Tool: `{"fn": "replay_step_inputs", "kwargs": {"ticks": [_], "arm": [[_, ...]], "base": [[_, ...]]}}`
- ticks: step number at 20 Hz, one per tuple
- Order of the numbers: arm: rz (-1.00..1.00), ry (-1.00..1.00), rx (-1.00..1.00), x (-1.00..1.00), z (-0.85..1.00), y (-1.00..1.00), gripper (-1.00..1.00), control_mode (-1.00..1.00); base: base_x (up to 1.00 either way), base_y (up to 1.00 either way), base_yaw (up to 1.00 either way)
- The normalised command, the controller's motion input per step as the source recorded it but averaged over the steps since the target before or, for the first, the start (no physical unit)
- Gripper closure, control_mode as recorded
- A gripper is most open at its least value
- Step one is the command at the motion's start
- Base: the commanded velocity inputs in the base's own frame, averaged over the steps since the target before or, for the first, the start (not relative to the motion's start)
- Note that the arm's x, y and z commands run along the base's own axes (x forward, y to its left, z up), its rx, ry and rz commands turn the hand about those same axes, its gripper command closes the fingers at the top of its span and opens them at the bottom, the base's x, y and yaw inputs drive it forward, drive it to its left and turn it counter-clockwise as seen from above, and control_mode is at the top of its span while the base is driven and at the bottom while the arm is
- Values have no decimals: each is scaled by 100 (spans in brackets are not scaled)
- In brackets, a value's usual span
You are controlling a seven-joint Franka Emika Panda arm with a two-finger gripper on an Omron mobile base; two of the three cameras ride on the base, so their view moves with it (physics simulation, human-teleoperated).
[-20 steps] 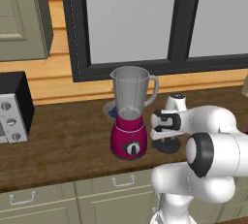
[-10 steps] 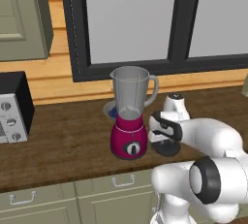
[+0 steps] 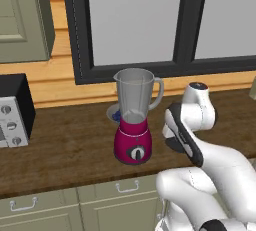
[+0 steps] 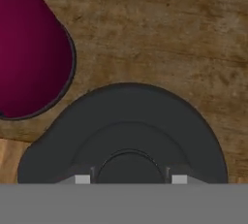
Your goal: Close the lid blender by securely placing the lid on top.
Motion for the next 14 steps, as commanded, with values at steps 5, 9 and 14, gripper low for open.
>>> {"fn": "replay_step_inputs", "kwargs": {"ticks": [5, 9, 14], "arm": [[0, 0, -1, -3, 100, 10, 100, -100], [0, -2, 1, -13, 100, 3, 100, -100], [0, -9, -5, -16, 100, 26, 100, -100]], "base": [[0, 0, 0], [0, 0, 0], [0, 0, 0]]}}
